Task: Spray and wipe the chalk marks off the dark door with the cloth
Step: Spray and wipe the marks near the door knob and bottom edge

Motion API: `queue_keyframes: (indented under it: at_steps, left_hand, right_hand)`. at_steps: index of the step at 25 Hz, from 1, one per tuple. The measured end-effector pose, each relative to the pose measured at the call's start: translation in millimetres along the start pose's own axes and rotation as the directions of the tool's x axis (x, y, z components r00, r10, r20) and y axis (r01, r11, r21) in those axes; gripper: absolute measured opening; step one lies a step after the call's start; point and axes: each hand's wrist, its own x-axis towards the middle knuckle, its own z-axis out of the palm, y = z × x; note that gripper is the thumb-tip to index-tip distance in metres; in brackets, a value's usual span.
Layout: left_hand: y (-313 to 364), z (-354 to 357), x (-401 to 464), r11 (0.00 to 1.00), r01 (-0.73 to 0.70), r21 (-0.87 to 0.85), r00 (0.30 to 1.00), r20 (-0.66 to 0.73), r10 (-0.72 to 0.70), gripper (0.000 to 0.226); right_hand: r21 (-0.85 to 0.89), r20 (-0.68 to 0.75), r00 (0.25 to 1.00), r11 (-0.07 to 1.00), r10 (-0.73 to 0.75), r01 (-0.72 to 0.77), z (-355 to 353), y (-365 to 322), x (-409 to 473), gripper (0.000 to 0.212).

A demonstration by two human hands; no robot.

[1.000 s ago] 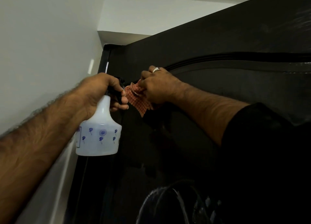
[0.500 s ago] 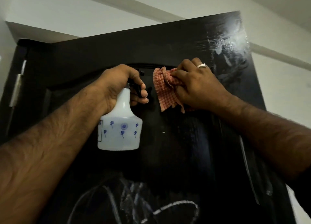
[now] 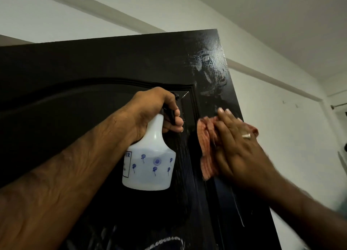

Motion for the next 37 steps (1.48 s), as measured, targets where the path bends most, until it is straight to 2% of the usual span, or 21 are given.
queue_keyframes:
  at_steps: [3, 7, 9, 12, 14, 16, 19, 22, 25, 28, 32, 37]
  left_hand:
    - [6, -2, 5, 0.997, -0.031, -0.064, 0.999, -0.045, 0.029, 0.012]
    - [11, 4, 14, 0.989, -0.087, -0.118, 0.995, -0.063, 0.08, 0.012]
    - [9, 11, 14, 0.991, -0.071, -0.11, 0.997, -0.017, 0.07, 0.017]
    - [-8, 19, 10, 0.997, -0.045, -0.056, 0.998, 0.046, 0.047, 0.021]
    - [-14, 25, 7, 0.999, -0.036, -0.013, 0.997, 0.074, 0.037, 0.021]
    - [-9, 25, 9, 0.999, -0.031, 0.012, 0.997, 0.064, 0.03, 0.02]
    - [14, 20, 22, 0.999, -0.045, 0.002, 0.999, 0.016, 0.045, 0.021]
    - [40, 14, 41, 0.99, -0.086, -0.109, 0.996, -0.024, 0.084, 0.021]
    - [63, 16, 60, 0.984, -0.123, -0.131, 0.992, -0.021, 0.121, 0.022]
    - [75, 20, 72, 0.989, -0.115, -0.089, 0.993, 0.004, 0.116, 0.016]
    - [57, 23, 64, 0.992, -0.101, -0.075, 0.995, -0.007, 0.101, 0.014]
    - [-3, 44, -5, 0.998, -0.053, 0.03, 0.997, 0.059, 0.051, 0.023]
  right_hand:
    - [-0.005, -0.031, 0.993, 0.993, 0.115, -0.115, 6, 14, 83, 0.068]
    - [-0.031, -0.048, 0.989, 0.99, 0.139, -0.141, 13, 24, 159, 0.07]
    - [-0.057, -0.033, 0.991, 0.99, 0.128, -0.129, 15, 23, 148, 0.067]
    - [-0.081, -0.022, 0.995, 0.992, 0.1, -0.102, 14, 10, 73, 0.067]
    - [-0.064, 0.034, 0.996, 0.995, 0.082, -0.08, 9, -3, 16, 0.068]
    - [-0.051, 0.084, 0.993, 0.996, 0.083, -0.079, 5, -2, -2, 0.068]
    - [-0.071, 0.013, 0.986, 0.984, 0.166, -0.164, -1, 19, 60, 0.067]
    - [-0.08, -0.024, 0.969, 0.965, 0.247, -0.248, -2, 42, 161, 0.066]
    - [-0.074, -0.006, 0.971, 0.969, 0.237, -0.237, -3, 57, 239, 0.068]
    - [-0.08, -0.001, 0.971, 0.968, 0.24, -0.239, -2, 66, 265, 0.068]
    - [-0.041, -0.016, 0.973, 0.972, 0.232, -0.232, -1, 60, 217, 0.067]
    - [-0.059, -0.023, 0.994, 0.992, 0.11, -0.111, 2, 31, 59, 0.067]
